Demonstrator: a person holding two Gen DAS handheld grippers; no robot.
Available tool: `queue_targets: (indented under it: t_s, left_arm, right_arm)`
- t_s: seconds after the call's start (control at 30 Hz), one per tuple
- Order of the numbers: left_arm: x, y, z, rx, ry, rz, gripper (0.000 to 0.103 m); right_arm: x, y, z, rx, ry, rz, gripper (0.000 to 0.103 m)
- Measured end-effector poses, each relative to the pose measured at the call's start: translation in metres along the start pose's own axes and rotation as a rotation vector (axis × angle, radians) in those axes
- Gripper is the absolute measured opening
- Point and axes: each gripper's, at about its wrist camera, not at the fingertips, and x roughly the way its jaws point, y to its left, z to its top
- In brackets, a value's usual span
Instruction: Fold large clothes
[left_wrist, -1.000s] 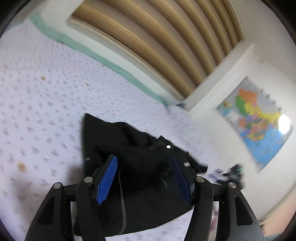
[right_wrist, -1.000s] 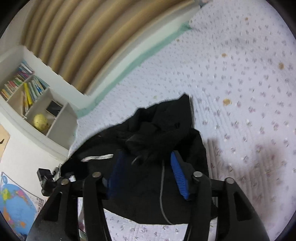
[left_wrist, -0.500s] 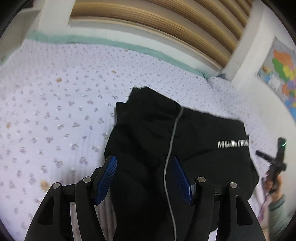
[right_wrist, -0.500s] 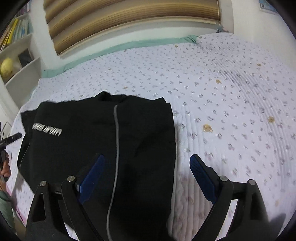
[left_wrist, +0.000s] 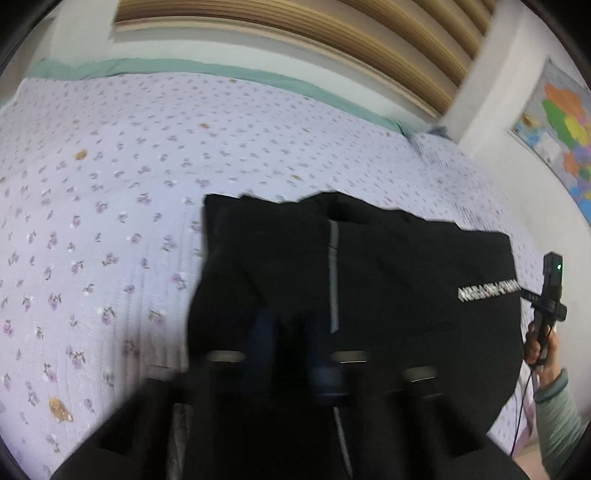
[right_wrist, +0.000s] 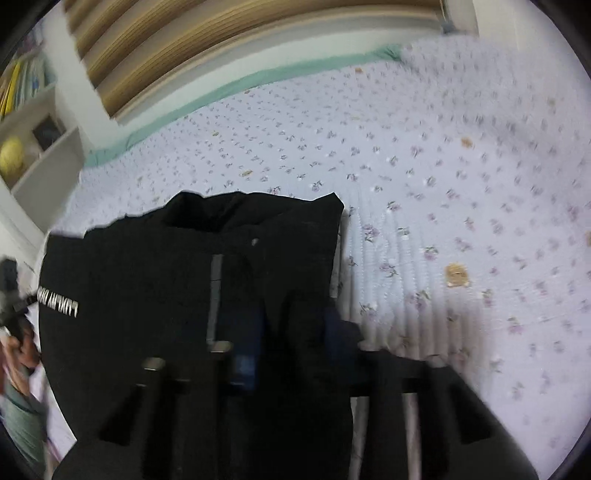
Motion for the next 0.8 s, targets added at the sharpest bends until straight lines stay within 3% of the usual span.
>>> queue_targets:
  t_s: [0.17,0.27,0.3,0.4,0.43,0.47,0.5,0.53,0.63,0.7,0.8]
  left_arm:
    - [-0.040,-0.026,0.003,0.054,-0.095,0.022,0.002]
    - [-0.061,-0.041,0.016,0.109,-0.163,0.148,0.002]
    - [-0.062,-0.043,0.021,0.117,-0.154,0.157,0.002]
    - [-0.058,-0.026,0.029,0.051,-0.121,0.054,0.007]
    - [-0.053,-0.019,0.029,0.028,-0.109,0.035,0.024]
    - [-0.045,-0.009,0.029,-0.008,-0.091,0.015,0.061]
    - [-0.036,0.003,0.028,-0.045,-0.079,0.014,0.075]
    - [-0.026,0.015,0.027,-0.076,-0.077,0.030,0.080]
    - [-0.001,0.036,0.028,-0.130,-0.018,0.013,0.080]
    - [0.018,0.040,0.027,-0.148,0.043,-0.086,0.080]
    - [0.026,0.029,0.027,-0.095,0.034,-0.026,0.070]
  right_arm:
    - [-0.039,0.014,-0.001,-0.011,-0.107,-0.090,0.020]
    - [-0.067,0.017,0.017,0.056,-0.165,-0.075,0.019]
    - [-0.072,0.019,0.021,0.063,-0.175,-0.070,0.019]
    - [-0.077,0.031,0.034,0.009,-0.178,-0.092,0.019]
    - [-0.072,0.034,0.033,-0.011,-0.155,-0.097,0.019]
    - [-0.066,0.036,0.032,-0.020,-0.138,-0.086,0.019]
    - [-0.060,0.036,0.030,-0.025,-0.125,-0.073,0.020]
    - [-0.055,0.035,0.026,-0.027,-0.112,-0.067,0.020]
    - [-0.042,0.024,0.018,0.005,-0.091,-0.031,0.020]
    - [-0.035,0.015,0.015,0.038,-0.082,0.008,0.021]
    - [-0.023,0.009,0.011,0.049,-0.066,0.022,0.024]
